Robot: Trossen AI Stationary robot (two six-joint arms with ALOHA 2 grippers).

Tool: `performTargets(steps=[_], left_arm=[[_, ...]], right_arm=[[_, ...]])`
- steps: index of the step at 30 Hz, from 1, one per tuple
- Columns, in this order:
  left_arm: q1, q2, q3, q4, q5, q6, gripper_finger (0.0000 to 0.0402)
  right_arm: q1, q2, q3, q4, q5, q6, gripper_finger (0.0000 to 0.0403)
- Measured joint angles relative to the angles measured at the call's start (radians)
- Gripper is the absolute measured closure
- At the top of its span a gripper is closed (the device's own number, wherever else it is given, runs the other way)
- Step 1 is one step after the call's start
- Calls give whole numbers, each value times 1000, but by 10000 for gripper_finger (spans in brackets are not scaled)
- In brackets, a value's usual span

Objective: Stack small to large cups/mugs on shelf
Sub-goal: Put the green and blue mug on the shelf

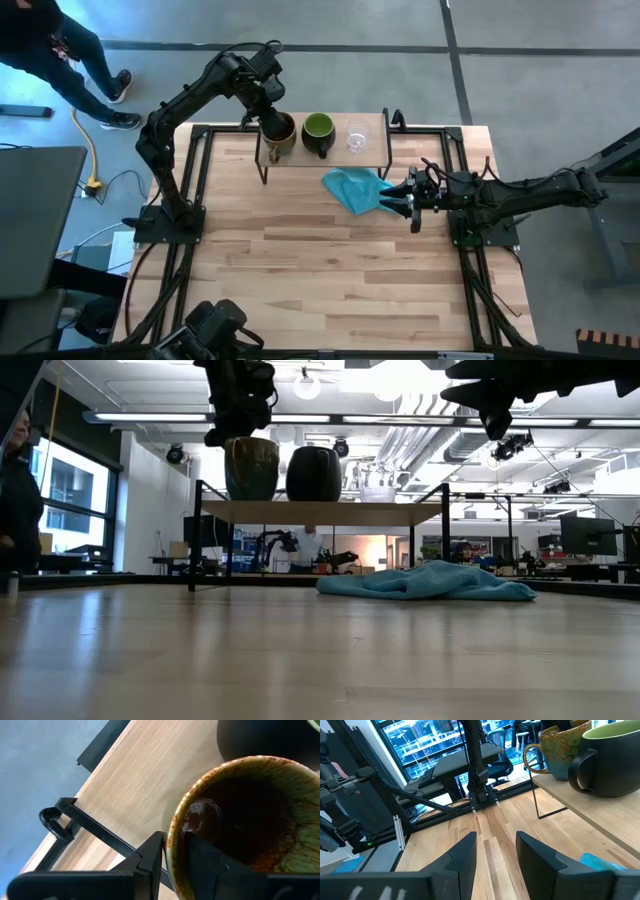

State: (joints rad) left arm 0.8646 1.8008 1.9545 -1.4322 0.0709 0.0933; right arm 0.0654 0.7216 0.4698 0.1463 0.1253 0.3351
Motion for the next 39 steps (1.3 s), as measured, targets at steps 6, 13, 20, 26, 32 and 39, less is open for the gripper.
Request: performTargets(steps=[6,13,20,26,32,39], left_arm=[[0,0,0,1,14,-2,332],[6,0,0,2,-31,-23,332],[28,0,0,-10,-38,-71,332],[33,0,0,-19,-50,-123,332],[32,0,0,-7,-36,-187,332],[32,0,0,-6,-27,-241,304]], right_arm=[[0,0,0,0,0,-1,275],[0,0,0,0,0,-2,275],[0,0,0,0,0,0,275],[0,0,0,0,0,-2,275],[0,0,0,0,0,-21,275],[0,0,0,-2,0,-26,275]])
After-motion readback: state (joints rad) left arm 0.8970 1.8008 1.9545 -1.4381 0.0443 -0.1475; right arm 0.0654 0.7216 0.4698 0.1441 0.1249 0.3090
